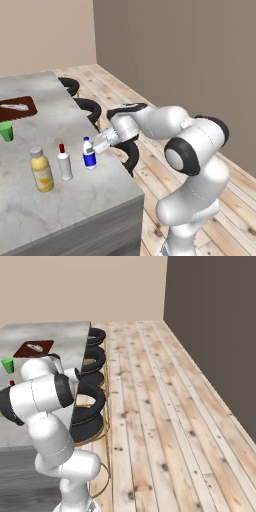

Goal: Place the drinks on the dining counter in a tight cluster.

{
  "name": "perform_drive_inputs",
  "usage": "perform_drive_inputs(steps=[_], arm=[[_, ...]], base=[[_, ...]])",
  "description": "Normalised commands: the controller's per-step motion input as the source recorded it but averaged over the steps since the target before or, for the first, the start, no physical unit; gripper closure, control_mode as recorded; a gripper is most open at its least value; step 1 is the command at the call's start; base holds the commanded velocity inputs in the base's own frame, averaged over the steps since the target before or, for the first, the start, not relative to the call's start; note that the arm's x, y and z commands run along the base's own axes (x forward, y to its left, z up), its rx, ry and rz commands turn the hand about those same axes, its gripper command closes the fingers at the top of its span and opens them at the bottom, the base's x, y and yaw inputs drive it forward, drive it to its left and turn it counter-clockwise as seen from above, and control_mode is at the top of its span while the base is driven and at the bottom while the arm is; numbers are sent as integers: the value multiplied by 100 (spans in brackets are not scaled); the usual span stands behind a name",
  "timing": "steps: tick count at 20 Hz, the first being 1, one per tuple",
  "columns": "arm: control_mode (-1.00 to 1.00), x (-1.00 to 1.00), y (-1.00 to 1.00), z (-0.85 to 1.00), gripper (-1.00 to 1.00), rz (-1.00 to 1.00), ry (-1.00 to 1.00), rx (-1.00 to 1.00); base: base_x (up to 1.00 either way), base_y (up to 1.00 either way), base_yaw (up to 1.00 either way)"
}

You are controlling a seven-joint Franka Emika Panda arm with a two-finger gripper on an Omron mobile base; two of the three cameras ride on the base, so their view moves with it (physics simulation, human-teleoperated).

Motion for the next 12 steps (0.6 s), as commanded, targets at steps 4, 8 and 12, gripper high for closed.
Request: perform_drive_inputs(steps=[4,8,12], arm=[[-100,14,25,-8,100,0,0,0],[-100,0,6,-9,100,0,0,0],[-100,0,8,-36,100,0,0,0]], base=[[0,0,0],[0,0,0],[0,0,0]])
